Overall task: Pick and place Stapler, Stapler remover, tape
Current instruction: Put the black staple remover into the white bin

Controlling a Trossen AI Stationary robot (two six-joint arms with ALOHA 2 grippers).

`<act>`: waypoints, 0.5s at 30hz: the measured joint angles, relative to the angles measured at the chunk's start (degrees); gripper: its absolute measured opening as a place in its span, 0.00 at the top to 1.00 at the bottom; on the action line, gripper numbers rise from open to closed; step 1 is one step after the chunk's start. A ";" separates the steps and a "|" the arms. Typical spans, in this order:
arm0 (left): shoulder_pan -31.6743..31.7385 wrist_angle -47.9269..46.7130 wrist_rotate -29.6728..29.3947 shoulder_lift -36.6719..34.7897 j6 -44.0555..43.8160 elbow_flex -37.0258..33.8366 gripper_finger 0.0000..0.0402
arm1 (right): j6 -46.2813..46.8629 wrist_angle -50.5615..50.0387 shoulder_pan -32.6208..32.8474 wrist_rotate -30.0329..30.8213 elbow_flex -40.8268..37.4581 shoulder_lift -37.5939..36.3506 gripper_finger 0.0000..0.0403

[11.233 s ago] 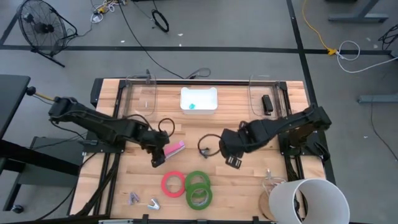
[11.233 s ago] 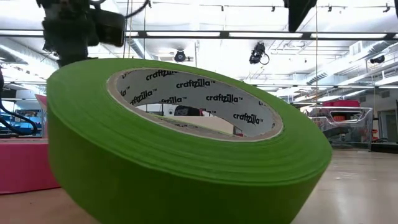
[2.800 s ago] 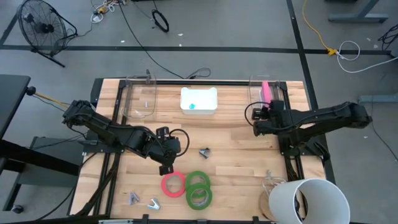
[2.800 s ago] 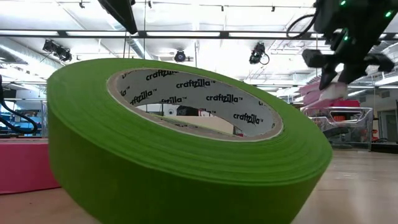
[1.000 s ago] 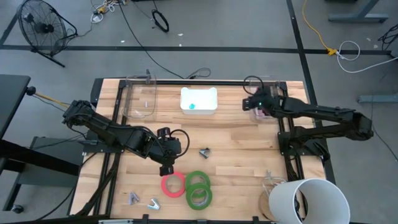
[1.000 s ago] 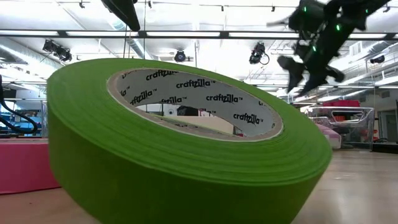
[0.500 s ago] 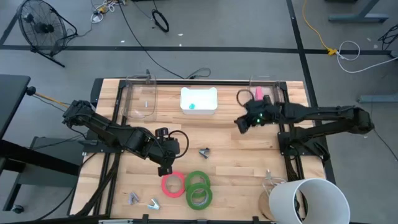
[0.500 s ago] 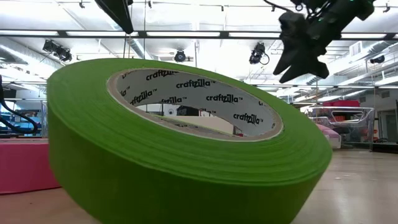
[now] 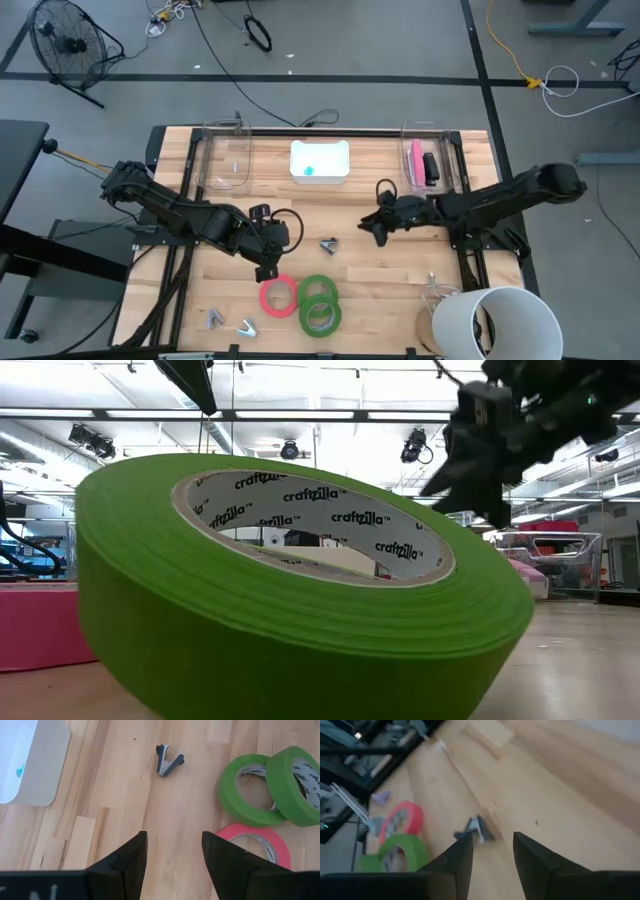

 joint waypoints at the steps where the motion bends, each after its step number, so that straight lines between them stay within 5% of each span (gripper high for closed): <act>1: 0.00 -0.05 -0.03 0.00 0.02 0.00 0.52 | 0.34 1.56 0.34 -0.36 -0.12 1.84 0.65; 9: 0.00 -0.02 -1.11 0.00 0.02 0.00 0.52 | -0.87 15.63 2.83 -1.19 0.64 15.51 0.65; 15: 0.00 0.08 -1.11 0.00 0.02 0.00 0.52 | -3.04 15.80 4.27 -1.24 6.14 24.03 0.65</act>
